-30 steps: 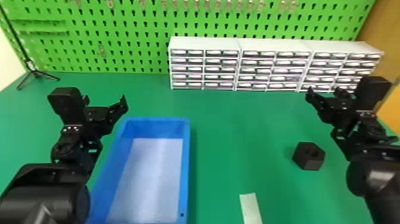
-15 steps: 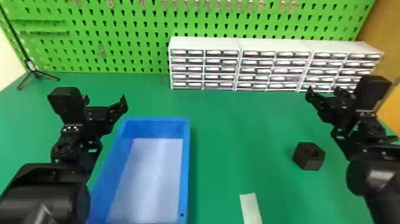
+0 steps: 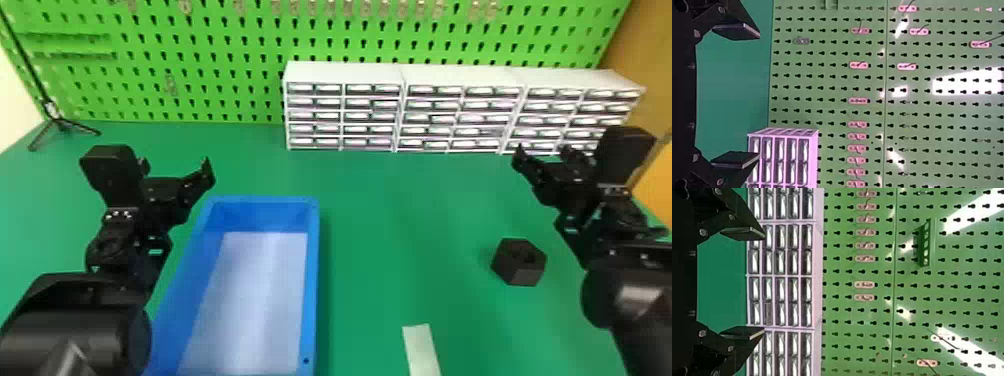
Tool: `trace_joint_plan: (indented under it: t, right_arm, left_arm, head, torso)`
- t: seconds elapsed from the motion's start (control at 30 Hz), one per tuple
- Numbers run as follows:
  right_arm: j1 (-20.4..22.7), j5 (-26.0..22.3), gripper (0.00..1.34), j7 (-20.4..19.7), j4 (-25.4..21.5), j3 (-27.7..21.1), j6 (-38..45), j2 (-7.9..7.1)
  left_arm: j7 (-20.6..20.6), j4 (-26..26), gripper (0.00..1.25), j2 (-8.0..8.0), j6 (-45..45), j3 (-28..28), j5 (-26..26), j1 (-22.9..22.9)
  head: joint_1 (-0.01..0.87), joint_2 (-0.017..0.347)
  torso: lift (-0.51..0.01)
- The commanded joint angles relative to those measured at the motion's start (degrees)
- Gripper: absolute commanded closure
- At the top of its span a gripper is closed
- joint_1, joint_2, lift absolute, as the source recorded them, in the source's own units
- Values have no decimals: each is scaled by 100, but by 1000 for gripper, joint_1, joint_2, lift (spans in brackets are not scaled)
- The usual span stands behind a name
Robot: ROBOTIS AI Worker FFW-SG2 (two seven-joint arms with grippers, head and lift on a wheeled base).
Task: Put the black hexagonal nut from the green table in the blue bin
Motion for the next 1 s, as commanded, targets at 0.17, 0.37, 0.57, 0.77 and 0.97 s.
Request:
trace_joint_plan:
  t: [0.17,0.37,0.57,0.77,0.97]
  right_arm:
    - [35,-55,423,0,-132,-18,230,15]
    - [202,-82,423,0,-395,-141,529,121]
    - [440,-29,420,0,-835,-272,1214,191]
    - [607,33,423,9,-1336,-378,2119,191]
    - [739,-64,423,9,-1802,-492,3051,24]
  left_arm:
    - [0,0,196,0,0,0,1,3]
    - [0,0,196,0,0,0,-8,3]
    - [0,0,196,0,0,0,1,21]
    - [0,0,196,0,0,0,1,3]
    - [0,0,196,0,0,-9,-8,3]
  head:
    - [686,28]
    - [686,28]
    - [686,28]
    - [686,28]
    - [686,28]
  torso:
    - [-96]
    - [-96]
    - [-96]
    - [-96]
    - [-96]
